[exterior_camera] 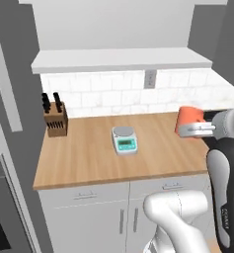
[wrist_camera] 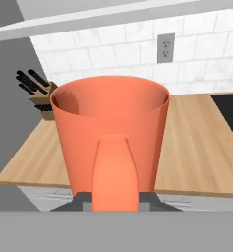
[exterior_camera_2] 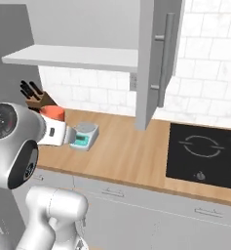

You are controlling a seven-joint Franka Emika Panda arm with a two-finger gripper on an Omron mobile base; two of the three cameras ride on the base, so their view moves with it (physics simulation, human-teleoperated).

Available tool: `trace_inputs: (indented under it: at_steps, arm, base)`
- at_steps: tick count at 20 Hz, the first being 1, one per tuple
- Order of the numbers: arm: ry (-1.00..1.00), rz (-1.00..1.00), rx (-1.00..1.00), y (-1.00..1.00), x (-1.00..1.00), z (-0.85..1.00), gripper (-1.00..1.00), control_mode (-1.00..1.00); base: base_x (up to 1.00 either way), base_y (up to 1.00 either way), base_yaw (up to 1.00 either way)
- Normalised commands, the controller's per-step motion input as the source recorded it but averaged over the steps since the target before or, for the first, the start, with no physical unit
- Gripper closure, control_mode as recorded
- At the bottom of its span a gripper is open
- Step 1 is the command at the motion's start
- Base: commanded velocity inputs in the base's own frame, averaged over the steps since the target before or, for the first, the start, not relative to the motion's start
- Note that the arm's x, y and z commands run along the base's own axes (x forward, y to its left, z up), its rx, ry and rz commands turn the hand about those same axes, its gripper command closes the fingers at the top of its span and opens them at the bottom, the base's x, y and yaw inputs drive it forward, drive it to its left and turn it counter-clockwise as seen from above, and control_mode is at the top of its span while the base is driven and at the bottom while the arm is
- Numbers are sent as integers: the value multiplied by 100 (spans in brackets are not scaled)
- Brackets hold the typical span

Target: Gather all objects into one cabinet and sort the glasses and bowls to opposite sides.

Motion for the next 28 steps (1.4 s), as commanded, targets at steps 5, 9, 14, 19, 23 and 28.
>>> trace_inputs:
  at_steps: [5, 9, 14, 19, 23, 28]
  arm:
    - [0, 0, 0, 0, 0, 0, 100, 100]
    - [0, 0, 0, 0, 0, 0, 100, 100]
    - [0, 0, 0, 0, 0, 0, 100, 100]
    - [0, 0, 0, 0, 0, 0, 100, 100]
    - [0, 0, 0, 0, 0, 0, 100, 100]
    - [0, 0, 0, 0, 0, 0, 100, 100]
  base:
    - [-59, 21, -39]
    - [-5, 17, -49]
    - [-7, 0, -64]
    - [16, 0, -81]
    - [26, 0, -79]
    - [97, -9, -46]
